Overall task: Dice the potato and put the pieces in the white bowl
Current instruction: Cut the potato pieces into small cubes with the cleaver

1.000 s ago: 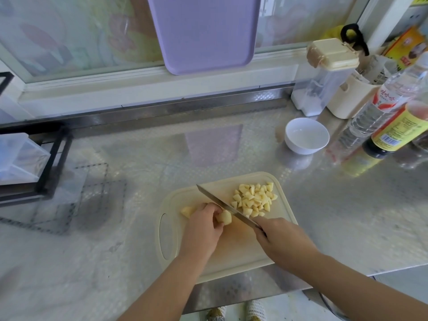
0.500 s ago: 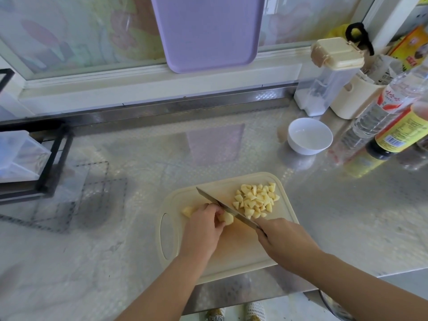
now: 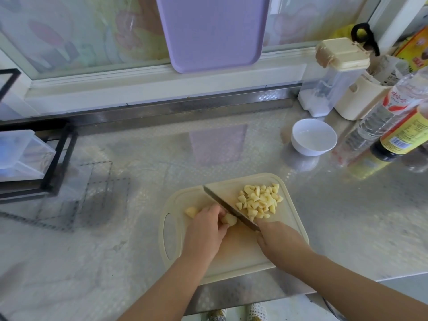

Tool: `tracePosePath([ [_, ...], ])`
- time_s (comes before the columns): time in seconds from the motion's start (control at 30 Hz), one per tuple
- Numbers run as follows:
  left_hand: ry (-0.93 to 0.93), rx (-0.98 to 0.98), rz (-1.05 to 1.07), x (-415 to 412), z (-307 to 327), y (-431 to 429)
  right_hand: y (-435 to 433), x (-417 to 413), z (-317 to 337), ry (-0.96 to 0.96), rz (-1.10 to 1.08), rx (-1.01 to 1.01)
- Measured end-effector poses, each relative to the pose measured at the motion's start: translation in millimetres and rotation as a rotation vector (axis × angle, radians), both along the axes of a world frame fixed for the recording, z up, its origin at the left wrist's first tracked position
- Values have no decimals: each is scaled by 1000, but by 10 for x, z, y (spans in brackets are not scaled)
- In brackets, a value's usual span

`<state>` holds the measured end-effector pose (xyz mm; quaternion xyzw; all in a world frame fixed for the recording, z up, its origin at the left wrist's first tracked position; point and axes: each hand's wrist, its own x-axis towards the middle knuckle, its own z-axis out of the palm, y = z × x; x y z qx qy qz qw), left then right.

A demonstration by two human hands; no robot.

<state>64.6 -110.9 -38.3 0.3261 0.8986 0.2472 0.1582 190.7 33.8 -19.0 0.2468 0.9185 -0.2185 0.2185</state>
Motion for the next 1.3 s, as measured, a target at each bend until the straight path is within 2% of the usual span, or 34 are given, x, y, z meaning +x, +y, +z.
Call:
tracePosePath([
  [0.1,9,23,5,21,-7,-27,15,-30,-27,53,-114,-68],
  [0.2,16,29,-10,41,-18,-37,39,-5,-1,87,-137,-75],
  [0.8,-56,113,109,49,-63,5,-43,146,110,144,-18,-39],
  [1.3,-21,106,93,11,-74,32,-87,49,39,56,-4,-24],
])
